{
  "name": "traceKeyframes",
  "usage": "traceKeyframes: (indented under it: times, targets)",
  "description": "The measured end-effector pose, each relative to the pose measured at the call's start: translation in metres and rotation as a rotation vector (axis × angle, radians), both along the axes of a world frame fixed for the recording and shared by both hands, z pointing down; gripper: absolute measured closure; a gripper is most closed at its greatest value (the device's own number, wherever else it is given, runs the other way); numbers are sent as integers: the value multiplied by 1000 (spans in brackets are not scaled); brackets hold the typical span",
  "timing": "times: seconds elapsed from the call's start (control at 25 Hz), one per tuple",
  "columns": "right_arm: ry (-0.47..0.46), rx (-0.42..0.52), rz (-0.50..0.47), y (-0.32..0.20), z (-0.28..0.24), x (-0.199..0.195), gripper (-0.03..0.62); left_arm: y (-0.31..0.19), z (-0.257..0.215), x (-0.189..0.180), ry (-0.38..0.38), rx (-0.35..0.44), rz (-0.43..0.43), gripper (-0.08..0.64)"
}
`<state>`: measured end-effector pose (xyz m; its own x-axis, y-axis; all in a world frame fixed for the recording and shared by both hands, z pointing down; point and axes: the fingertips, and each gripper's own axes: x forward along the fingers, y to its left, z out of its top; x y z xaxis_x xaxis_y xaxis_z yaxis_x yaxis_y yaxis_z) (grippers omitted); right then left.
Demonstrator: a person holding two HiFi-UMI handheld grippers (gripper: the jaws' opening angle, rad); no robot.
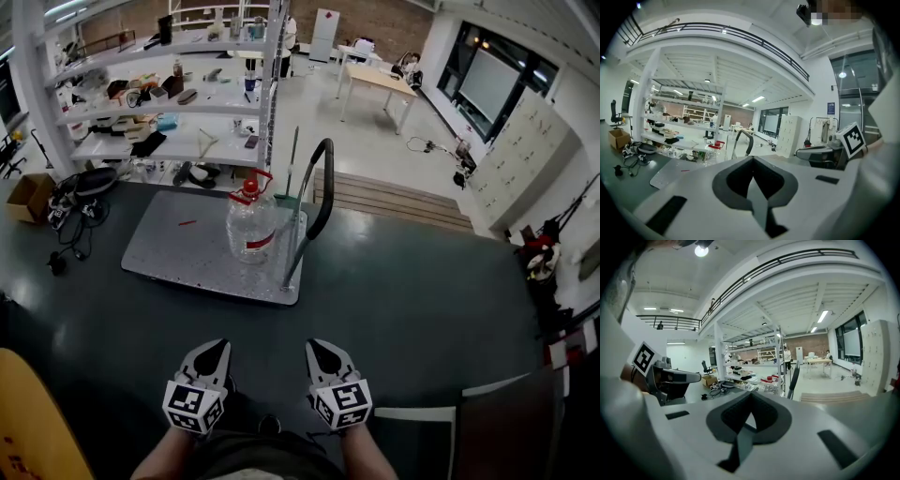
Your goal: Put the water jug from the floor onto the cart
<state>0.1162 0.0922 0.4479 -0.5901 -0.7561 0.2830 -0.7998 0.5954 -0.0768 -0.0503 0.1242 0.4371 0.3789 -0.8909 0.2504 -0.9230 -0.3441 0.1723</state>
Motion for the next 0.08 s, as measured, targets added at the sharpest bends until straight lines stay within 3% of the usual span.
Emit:
traceKeyframes:
  times: [0.08]
  targets:
    - [0,0,-6,7,1,6,604,8,0,5,-5,4,2,552]
